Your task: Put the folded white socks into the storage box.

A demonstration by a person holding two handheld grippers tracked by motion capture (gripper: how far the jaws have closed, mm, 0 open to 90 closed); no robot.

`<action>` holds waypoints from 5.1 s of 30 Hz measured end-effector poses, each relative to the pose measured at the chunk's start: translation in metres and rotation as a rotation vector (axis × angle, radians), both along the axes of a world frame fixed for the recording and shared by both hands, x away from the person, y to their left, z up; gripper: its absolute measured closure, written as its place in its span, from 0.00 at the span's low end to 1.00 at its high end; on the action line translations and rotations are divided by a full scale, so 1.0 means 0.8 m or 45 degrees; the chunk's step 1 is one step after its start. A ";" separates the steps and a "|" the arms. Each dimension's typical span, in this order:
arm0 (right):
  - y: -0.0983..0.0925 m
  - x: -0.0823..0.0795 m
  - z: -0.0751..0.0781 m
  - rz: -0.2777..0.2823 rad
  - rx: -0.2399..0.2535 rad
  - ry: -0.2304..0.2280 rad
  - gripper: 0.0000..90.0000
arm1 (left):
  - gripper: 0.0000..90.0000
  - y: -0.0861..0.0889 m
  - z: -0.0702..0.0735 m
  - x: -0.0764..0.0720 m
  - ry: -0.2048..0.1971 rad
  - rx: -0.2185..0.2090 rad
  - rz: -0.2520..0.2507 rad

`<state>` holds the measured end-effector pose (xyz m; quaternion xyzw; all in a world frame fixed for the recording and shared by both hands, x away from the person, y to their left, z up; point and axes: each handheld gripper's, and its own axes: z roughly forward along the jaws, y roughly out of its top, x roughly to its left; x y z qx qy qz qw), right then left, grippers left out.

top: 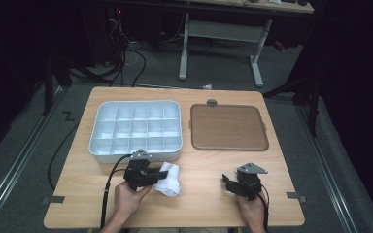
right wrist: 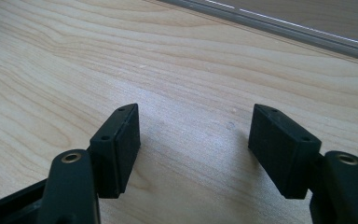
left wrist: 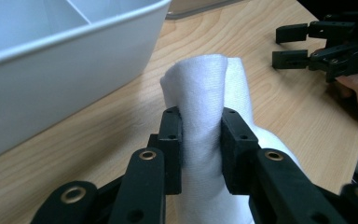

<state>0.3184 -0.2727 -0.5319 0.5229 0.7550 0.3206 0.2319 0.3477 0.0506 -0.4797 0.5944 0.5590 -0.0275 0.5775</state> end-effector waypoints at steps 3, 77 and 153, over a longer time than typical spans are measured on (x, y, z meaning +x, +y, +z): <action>0.000 0.000 0.000 0.002 0.000 0.000 0.38 | 0.81 0.002 0.005 0.000 -0.007 -0.014 0.001; 0.000 0.000 0.000 0.001 0.002 0.004 0.38 | 0.81 0.059 0.071 0.021 -0.075 -0.099 0.103; 0.000 0.000 0.000 0.003 -0.006 -0.002 0.38 | 0.81 0.123 0.084 0.117 -0.020 -0.175 0.319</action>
